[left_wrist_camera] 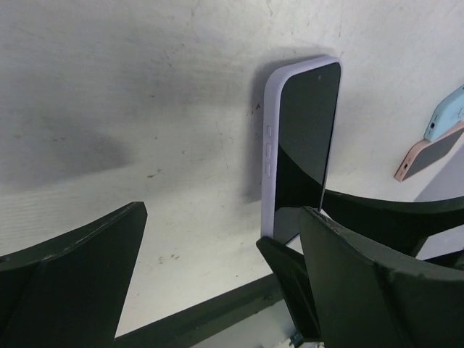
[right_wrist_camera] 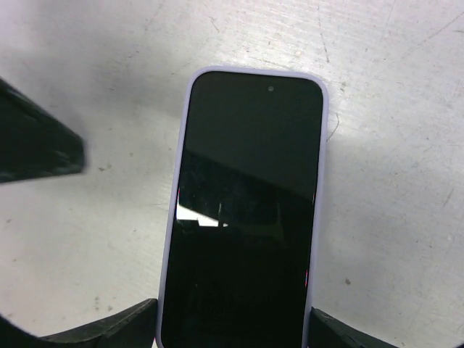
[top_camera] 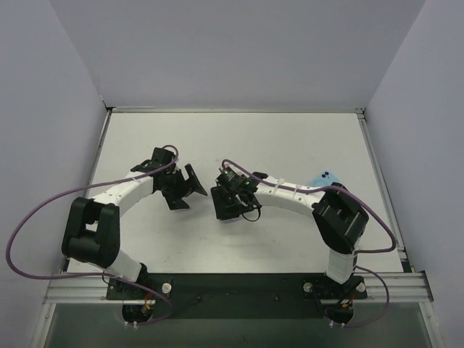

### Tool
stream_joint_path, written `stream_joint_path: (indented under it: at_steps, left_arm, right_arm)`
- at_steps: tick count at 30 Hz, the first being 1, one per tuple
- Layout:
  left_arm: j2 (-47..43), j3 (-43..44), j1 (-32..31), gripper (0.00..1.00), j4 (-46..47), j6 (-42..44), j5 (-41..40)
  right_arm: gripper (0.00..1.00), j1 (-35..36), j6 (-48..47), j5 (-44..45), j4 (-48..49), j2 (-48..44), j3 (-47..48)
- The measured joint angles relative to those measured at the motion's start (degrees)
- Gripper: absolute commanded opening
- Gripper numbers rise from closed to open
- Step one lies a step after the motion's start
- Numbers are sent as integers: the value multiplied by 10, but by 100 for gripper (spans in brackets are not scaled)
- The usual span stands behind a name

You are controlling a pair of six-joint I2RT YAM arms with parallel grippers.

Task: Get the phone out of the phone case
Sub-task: Pick up the phone at the center of the board.

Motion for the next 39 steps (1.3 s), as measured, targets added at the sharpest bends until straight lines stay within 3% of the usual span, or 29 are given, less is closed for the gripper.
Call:
stream_joint_path:
  at_steps: [8,22,32,35,39]
  left_arm:
    - [69,-44,-32,97,113,-60,89]
    - [135,-52,-70,65,252,-148,139]
    - [135,-64,-75,56,293,-176,139]
    - [135,-65,-75,46,295,-179,136]
    - [135,-67,-75,20,294,-180,124]
  right_arm:
    - [1,-14,10,-58,37,-34,-35]
    - [0,-14,31,-97,75,-50,-69]
    - [0,-39,73,-167,127,-59,-106]
    - [0,-49,87,-189,153,-59,-123]
    - [0,-56,99,-207,174,-60,-136]
